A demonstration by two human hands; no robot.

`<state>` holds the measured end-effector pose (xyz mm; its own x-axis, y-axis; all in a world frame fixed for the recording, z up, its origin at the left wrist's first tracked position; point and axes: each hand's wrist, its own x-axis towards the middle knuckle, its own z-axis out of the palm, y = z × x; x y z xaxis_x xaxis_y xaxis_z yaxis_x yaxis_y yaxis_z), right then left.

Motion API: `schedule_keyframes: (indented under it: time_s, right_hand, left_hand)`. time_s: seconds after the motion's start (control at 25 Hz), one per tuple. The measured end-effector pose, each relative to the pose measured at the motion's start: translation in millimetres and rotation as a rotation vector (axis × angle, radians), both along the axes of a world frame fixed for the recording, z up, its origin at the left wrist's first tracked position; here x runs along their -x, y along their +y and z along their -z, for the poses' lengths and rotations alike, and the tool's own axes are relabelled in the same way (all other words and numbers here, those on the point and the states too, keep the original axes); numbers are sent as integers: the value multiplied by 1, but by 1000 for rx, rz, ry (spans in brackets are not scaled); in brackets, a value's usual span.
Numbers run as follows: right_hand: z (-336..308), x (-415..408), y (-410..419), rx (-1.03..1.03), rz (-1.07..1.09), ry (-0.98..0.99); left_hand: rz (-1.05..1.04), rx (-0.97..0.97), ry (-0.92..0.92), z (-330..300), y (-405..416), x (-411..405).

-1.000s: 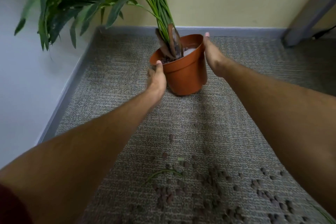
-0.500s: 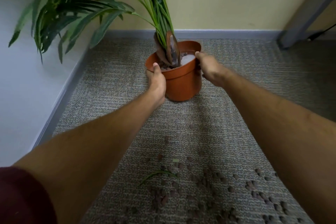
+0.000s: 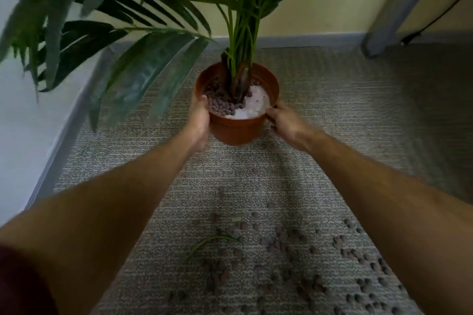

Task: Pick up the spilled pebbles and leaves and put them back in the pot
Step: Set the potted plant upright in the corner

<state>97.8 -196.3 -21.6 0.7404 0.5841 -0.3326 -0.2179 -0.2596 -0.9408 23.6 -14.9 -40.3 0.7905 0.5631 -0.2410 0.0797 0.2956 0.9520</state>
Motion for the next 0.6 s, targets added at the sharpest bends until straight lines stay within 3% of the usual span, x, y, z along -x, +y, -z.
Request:
schedule_keyframes:
  time_s: [0.24, 0.44, 0.6]
  right_hand:
    - [-3, 11, 2, -15, 27, -50]
    - [-13, -4, 9, 48, -69, -170]
    - [-18, -31, 22, 132, -16, -241]
  left_hand:
    - [118, 43, 58, -17, 14, -8]
    - [72, 111, 43, -16, 7, 15]
    - [78, 133, 22, -27, -11, 19]
